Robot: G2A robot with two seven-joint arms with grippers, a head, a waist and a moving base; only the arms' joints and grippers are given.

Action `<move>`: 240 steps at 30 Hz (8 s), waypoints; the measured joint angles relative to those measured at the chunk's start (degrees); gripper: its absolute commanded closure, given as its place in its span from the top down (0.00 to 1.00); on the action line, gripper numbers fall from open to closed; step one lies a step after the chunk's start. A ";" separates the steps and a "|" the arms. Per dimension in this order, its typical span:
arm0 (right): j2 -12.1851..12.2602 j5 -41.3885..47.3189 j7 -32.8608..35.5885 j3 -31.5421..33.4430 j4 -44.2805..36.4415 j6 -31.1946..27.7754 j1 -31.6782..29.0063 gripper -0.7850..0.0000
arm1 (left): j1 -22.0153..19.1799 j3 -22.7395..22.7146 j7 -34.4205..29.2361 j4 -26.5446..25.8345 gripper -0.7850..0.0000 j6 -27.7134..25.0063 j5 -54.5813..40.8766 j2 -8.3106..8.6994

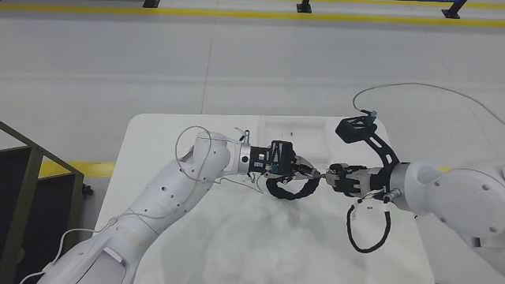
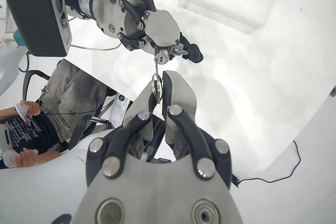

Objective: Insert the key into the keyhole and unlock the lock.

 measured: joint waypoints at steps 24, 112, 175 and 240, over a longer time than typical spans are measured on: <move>-0.07 0.60 -1.04 2.04 0.00 1.56 -1.74 0.00 | -0.27 -0.12 0.85 0.22 0.00 -0.83 0.16 -0.40; 3.21 -20.32 -8.21 0.52 0.00 -38.16 -9.65 1.00 | -11.62 7.78 -50.87 -11.52 0.00 -10.96 -49.27 7.00; -0.28 -62.13 -33.33 0.75 0.00 -70.88 -13.77 0.19 | -16.05 12.84 -63.30 -14.48 0.00 -10.96 -66.01 12.73; -3.78 -17.52 -15.57 9.18 0.08 -53.36 -18.12 1.00 | -15.95 13.33 -57.09 -13.57 0.00 -10.85 -55.62 12.81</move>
